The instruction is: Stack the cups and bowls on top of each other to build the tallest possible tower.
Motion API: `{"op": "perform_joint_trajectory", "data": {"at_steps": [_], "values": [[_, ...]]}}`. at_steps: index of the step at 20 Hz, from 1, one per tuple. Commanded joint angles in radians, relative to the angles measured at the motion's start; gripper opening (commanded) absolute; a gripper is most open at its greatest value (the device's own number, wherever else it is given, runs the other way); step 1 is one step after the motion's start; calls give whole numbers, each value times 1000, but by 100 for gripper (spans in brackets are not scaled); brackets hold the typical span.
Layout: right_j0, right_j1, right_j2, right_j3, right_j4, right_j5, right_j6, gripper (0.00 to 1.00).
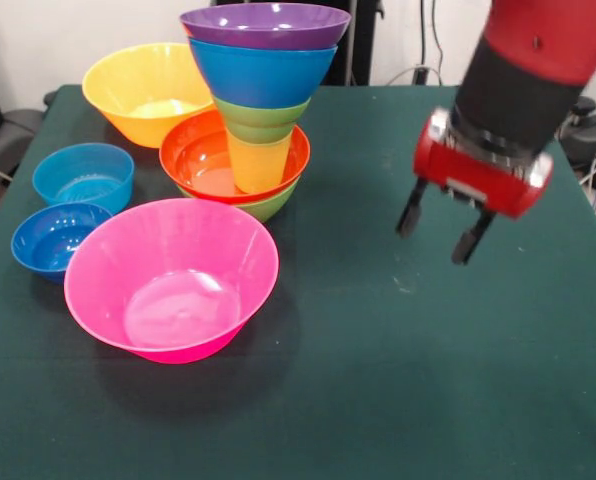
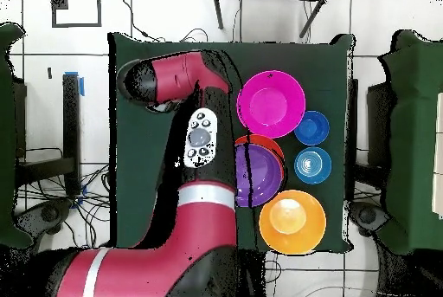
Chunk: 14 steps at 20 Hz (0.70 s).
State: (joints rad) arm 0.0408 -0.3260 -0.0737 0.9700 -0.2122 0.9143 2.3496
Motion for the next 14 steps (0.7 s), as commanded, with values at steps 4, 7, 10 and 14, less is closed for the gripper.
{"op": "perform_joint_trajectory", "data": {"at_steps": [4, 7, 10, 14], "values": [[-41, 261, 79, -403, 42, 211, 43, 100], [-63, 288, 100, -436, 60, 226, -4, 100], [-83, 290, 113, -461, 80, 263, -52, 100], [-90, 292, 110, -459, 96, 245, -70, 100]]}}
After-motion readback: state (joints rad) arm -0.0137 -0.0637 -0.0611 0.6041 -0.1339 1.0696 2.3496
